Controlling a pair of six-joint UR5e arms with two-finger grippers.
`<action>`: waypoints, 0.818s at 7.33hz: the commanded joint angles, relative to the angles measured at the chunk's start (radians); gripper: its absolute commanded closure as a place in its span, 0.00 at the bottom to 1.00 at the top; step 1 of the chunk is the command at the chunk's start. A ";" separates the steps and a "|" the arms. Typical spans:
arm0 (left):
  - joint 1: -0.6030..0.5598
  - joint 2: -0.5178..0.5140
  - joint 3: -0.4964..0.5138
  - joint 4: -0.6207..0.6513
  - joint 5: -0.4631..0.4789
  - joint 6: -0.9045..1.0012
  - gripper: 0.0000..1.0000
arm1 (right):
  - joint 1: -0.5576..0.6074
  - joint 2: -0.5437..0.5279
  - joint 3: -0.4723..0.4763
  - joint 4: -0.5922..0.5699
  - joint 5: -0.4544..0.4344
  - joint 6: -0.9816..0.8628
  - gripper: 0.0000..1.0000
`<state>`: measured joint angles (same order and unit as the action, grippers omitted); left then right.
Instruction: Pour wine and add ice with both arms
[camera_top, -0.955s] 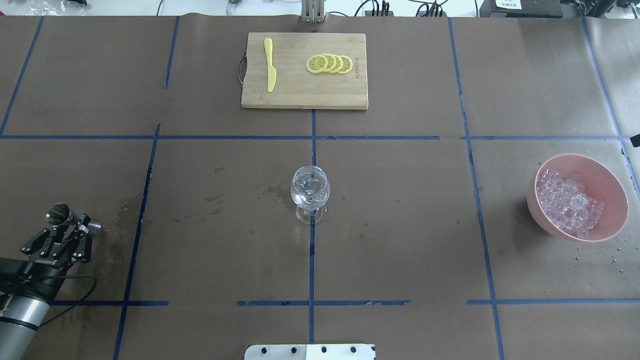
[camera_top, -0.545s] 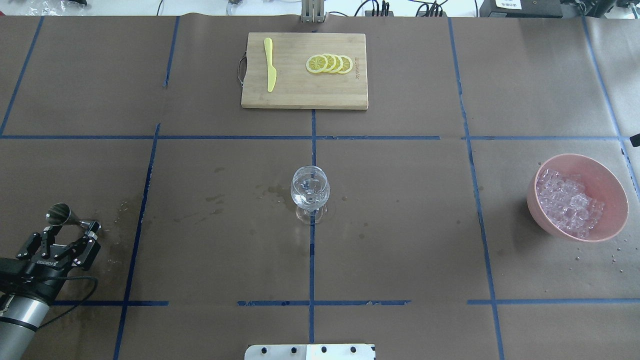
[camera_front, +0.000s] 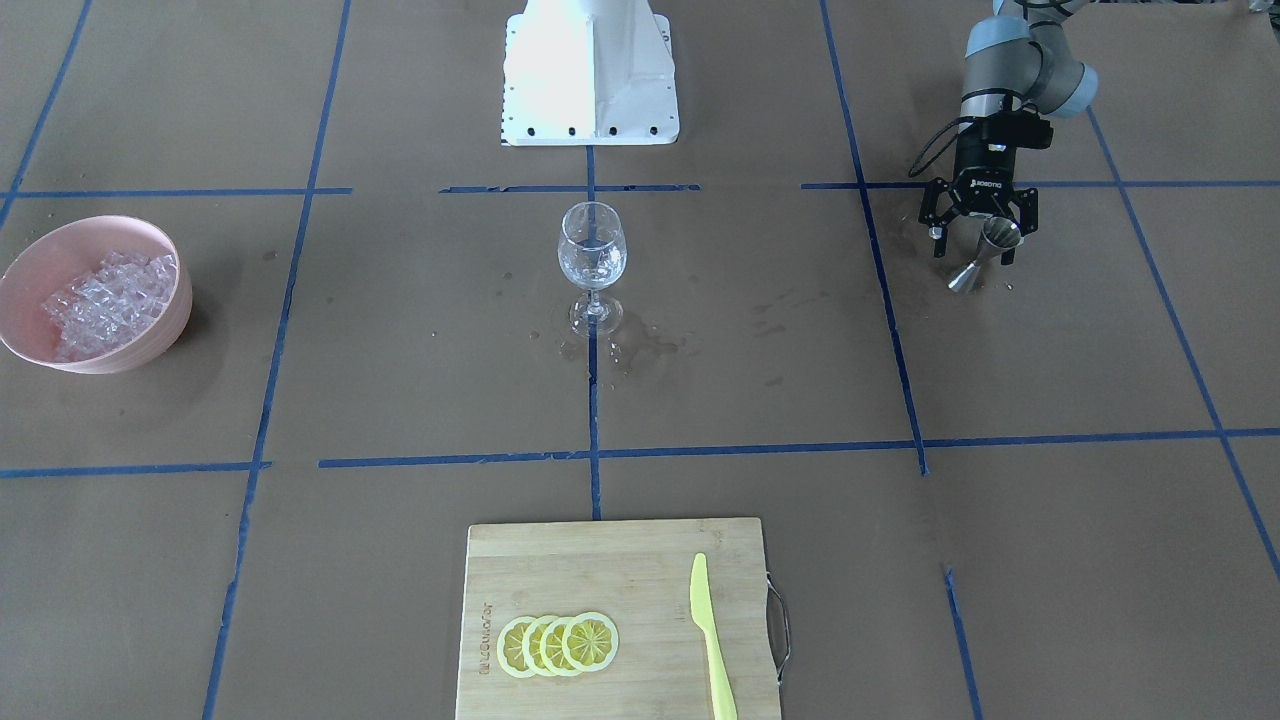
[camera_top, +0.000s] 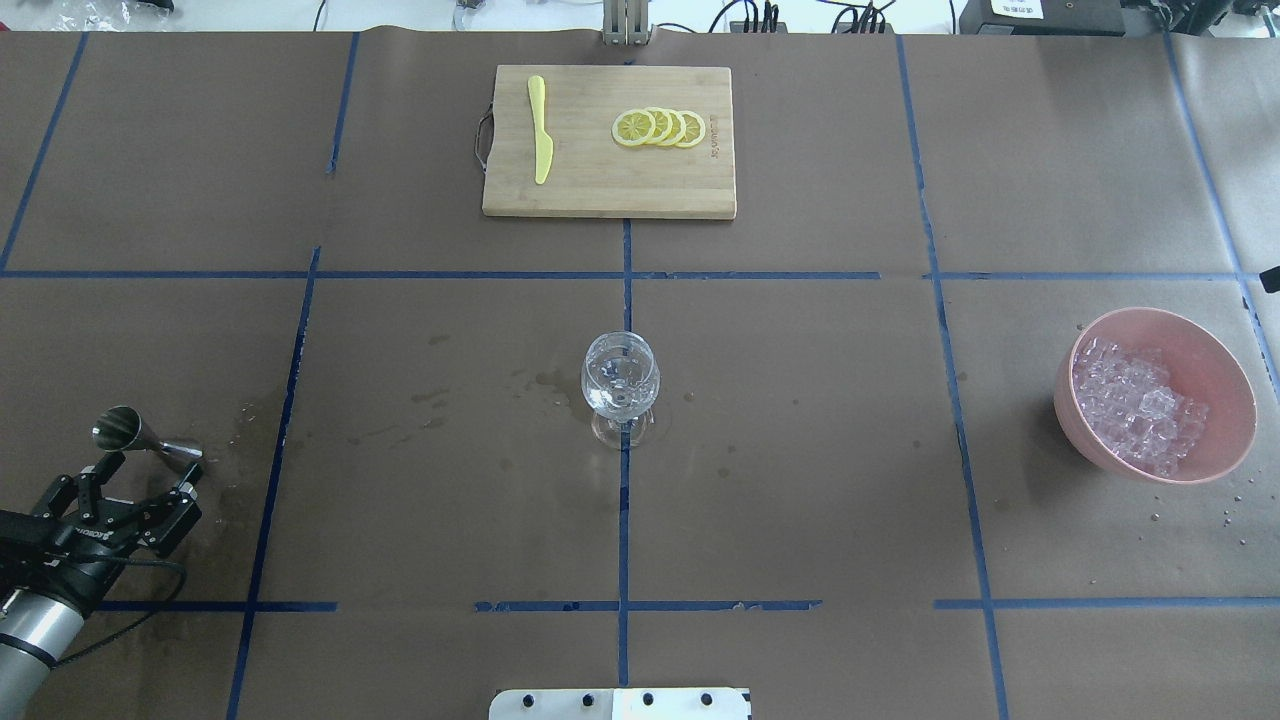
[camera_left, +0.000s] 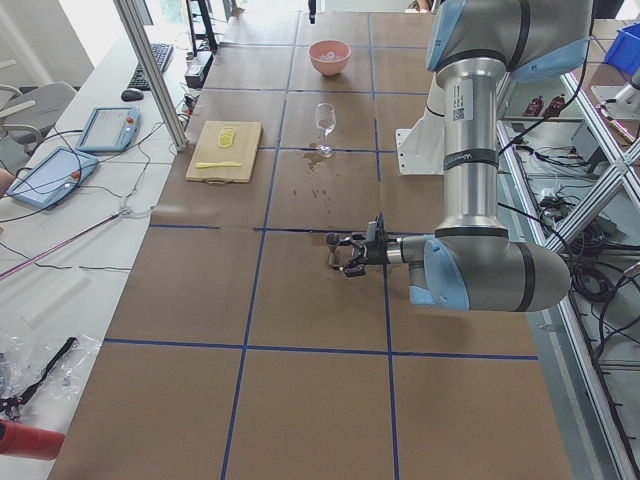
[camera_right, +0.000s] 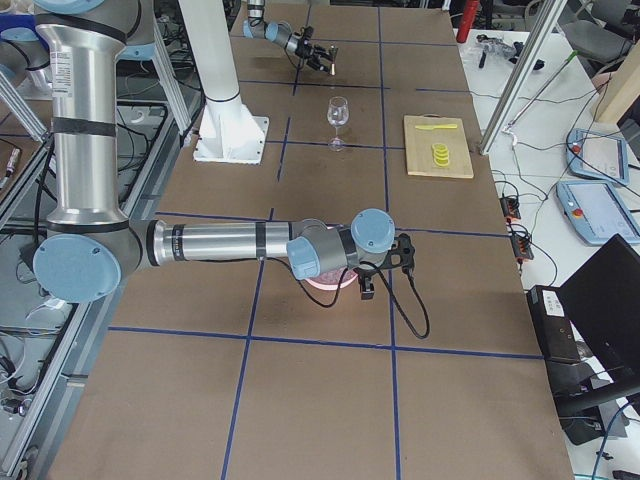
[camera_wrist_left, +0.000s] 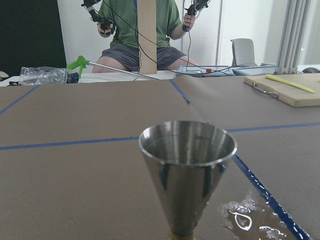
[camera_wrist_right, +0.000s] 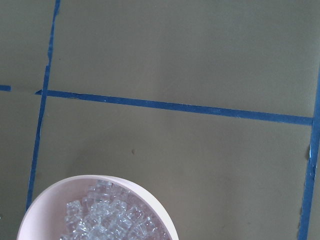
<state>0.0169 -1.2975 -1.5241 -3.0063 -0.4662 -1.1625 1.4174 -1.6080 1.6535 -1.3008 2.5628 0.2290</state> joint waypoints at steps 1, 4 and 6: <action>-0.008 0.122 -0.115 -0.003 -0.154 0.076 0.01 | 0.000 0.000 0.003 0.002 -0.001 0.007 0.00; -0.029 0.315 -0.156 -0.200 -0.406 0.289 0.01 | -0.018 0.005 0.047 0.003 -0.003 0.105 0.00; -0.200 0.351 -0.061 -0.371 -0.661 0.523 0.01 | -0.049 0.007 0.086 0.003 -0.006 0.188 0.00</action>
<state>-0.0722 -0.9693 -1.6479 -3.2623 -0.9630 -0.7994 1.3902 -1.6028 1.7107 -1.2978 2.5589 0.3609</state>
